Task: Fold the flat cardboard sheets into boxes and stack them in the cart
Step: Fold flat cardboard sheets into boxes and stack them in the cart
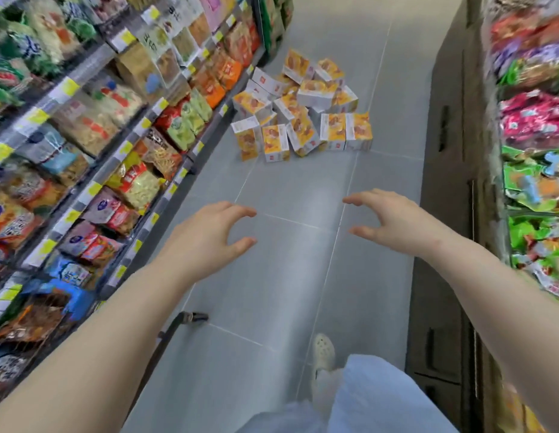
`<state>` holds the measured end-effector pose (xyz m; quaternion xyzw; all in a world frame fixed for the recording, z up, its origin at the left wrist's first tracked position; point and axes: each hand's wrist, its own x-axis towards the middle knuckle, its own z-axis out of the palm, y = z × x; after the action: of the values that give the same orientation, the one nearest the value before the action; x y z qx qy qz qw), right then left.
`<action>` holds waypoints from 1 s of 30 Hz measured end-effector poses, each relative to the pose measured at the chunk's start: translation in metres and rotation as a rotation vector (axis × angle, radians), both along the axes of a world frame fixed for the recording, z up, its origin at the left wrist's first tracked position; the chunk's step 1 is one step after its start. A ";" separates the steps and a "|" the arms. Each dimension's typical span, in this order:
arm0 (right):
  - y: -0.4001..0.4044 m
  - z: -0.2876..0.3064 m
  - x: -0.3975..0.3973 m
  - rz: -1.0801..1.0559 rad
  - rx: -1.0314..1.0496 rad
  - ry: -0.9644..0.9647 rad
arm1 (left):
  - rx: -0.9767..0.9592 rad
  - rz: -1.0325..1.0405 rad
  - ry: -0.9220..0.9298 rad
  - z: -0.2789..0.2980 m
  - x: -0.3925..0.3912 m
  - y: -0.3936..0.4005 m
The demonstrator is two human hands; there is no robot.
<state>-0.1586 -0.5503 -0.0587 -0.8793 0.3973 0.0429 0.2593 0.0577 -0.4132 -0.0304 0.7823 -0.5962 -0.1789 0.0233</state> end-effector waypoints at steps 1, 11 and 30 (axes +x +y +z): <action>-0.017 0.000 0.004 -0.004 0.004 0.006 | 0.011 -0.011 0.000 0.000 0.005 -0.019; -0.137 -0.009 0.061 0.004 0.038 0.092 | -0.016 -0.070 0.047 -0.017 0.059 -0.157; -0.376 -0.025 0.285 -0.081 0.046 0.070 | 0.010 -0.147 -0.015 -0.029 0.314 -0.416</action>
<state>0.1269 -0.9267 -0.0837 -0.8541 0.4404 0.0720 0.2671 0.3716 -0.8288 -0.0590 0.7379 -0.6513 -0.1770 0.0017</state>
